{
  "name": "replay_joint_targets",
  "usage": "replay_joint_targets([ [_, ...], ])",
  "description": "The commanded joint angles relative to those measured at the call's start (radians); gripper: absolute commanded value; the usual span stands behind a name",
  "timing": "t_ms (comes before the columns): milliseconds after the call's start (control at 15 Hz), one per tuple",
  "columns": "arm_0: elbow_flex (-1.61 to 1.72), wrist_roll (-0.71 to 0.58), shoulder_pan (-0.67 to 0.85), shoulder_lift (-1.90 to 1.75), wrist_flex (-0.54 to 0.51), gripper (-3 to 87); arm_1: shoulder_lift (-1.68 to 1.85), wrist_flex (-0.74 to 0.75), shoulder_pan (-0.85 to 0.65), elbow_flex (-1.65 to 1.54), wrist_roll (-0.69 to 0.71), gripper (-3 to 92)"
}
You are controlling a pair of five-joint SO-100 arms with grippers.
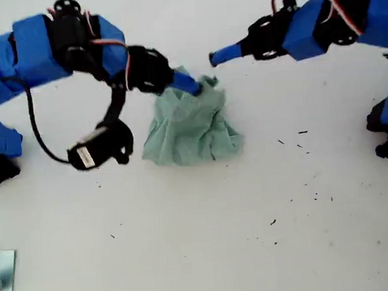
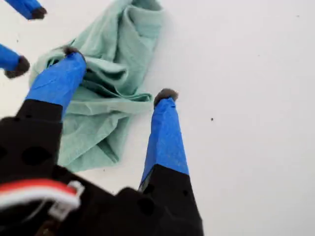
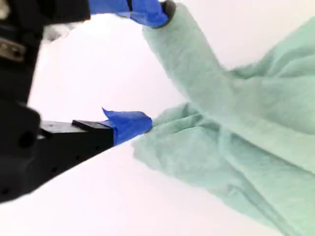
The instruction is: Fold t shirt
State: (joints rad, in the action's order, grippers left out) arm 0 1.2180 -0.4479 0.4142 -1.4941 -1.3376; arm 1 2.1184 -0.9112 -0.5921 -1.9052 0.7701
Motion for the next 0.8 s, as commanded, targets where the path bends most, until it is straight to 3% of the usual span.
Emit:
replay_joint_targets([
  [0, 0.175, -0.046, 0.166, -0.278, 0.009, 30.1, 0.118, -0.055, -0.100, -0.011, 0.025, 22.8],
  [133, 0.449, -0.072, 0.284, -0.509, 0.066, 30.0, 0.219, -0.137, -0.144, -0.074, 0.051, 19.7],
  [333, 0.873, -0.067, 0.278, -0.811, 0.184, 26.3, 0.465, -0.201, -0.156, -0.313, 0.034, 19.1],
  [467, 1.230, 0.000, 0.190, -1.074, 0.307, 19.4, 0.742, -0.186, -0.126, -0.589, -0.006, 20.4],
  [600, 1.643, 0.121, 0.049, -1.503, 0.431, 0.7, 1.075, -0.221, -0.063, -0.877, -0.084, 16.7],
  [733, 1.919, 0.316, -0.115, -1.902, 0.393, -0.1, 1.361, -0.342, -0.018, -1.075, -0.170, 14.3],
])
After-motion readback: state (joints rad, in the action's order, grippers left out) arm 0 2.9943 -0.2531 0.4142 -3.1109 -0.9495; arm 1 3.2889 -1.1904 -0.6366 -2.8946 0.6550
